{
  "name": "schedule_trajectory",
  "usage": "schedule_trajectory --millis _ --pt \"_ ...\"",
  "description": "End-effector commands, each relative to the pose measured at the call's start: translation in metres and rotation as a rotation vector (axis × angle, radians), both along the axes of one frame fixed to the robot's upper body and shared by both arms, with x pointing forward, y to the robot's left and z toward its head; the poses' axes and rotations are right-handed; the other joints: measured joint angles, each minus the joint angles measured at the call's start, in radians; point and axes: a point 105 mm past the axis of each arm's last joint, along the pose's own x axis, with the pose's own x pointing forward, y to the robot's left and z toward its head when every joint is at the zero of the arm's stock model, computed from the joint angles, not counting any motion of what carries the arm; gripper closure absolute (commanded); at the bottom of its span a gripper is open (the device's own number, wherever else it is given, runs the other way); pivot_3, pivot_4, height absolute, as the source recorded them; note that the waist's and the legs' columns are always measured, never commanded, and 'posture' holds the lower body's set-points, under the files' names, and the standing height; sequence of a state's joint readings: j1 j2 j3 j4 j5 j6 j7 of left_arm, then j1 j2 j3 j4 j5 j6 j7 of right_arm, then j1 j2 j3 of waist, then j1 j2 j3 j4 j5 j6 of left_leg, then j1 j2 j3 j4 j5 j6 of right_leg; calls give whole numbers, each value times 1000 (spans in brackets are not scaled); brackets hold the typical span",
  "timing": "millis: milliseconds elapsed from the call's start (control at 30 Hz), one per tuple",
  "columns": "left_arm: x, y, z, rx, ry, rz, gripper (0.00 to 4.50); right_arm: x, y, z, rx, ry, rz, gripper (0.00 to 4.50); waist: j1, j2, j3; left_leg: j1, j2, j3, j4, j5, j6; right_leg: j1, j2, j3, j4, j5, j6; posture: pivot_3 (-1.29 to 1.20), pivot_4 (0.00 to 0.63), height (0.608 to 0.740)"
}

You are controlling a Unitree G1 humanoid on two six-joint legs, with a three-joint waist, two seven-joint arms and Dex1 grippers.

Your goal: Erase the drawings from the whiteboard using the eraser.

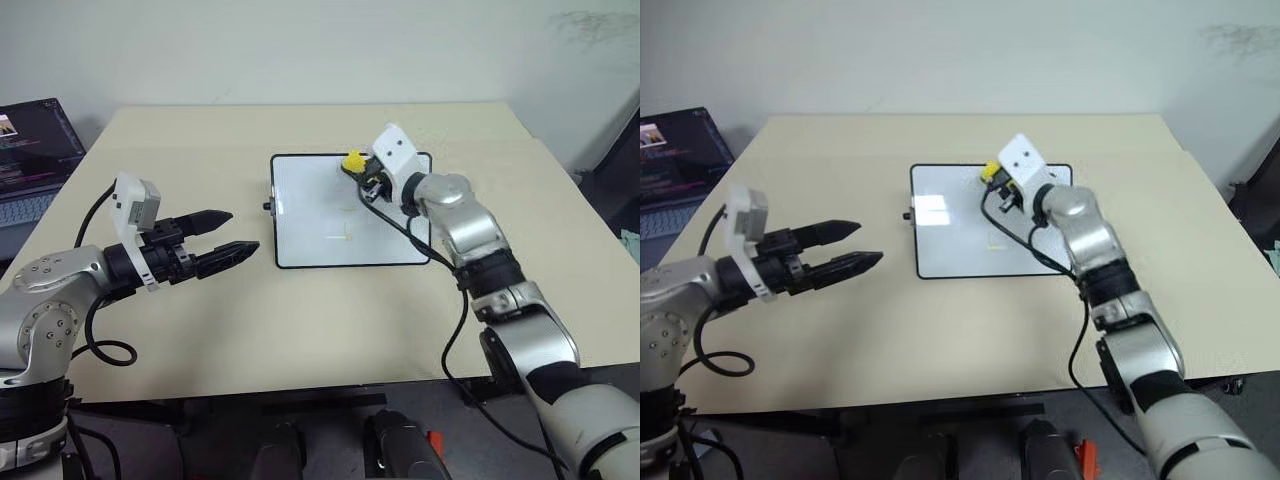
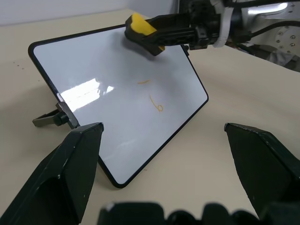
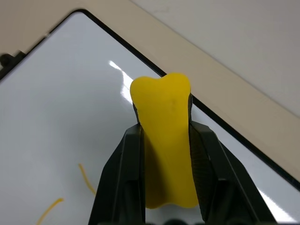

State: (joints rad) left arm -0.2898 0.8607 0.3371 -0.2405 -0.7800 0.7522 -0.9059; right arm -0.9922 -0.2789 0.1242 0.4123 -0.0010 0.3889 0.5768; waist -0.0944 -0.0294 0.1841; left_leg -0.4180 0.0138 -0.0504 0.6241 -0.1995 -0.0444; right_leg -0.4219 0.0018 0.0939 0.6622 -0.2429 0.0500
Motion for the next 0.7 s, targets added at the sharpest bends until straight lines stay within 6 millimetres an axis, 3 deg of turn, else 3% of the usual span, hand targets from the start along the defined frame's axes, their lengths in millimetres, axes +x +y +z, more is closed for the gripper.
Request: schedule_trajectory --millis 33,200,300,433,700 --pt "-2 -1 12 7 -57 -13 0 -13 -30 46 143 -90 -16 3534 7 0 1 0 0 0 0 0 0 0 0 0 0 0 0 0 150 740" --pt "-1 -1 12 6 -58 -16 0 -25 -90 56 291 -133 -154 3534 10 0 1 0 0 0 0 0 0 0 0 0 -1 0 -1 0 150 740" --pt "-1 0 12 5 -58 -16 0 -35 -113 54 414 -155 -205 3534 11 0 1 0 0 1 0 0 0 0 0 1 -1 -1 -1 0 150 740" --pt "-1 1 11 6 -53 -14 0 -55 -146 26 482 -165 -354 3534 11 0 1 1 0 2 -1 0 0 0 0 1 0 -1 -1 0 150 740" --pt "-1 -2 9 13 -38 -40 0 -87 -163 -20 545 -120 -482 3534 6 1 1 2 0 3 0 0 0 0 0 3 1 -2 -4 0 150 740"
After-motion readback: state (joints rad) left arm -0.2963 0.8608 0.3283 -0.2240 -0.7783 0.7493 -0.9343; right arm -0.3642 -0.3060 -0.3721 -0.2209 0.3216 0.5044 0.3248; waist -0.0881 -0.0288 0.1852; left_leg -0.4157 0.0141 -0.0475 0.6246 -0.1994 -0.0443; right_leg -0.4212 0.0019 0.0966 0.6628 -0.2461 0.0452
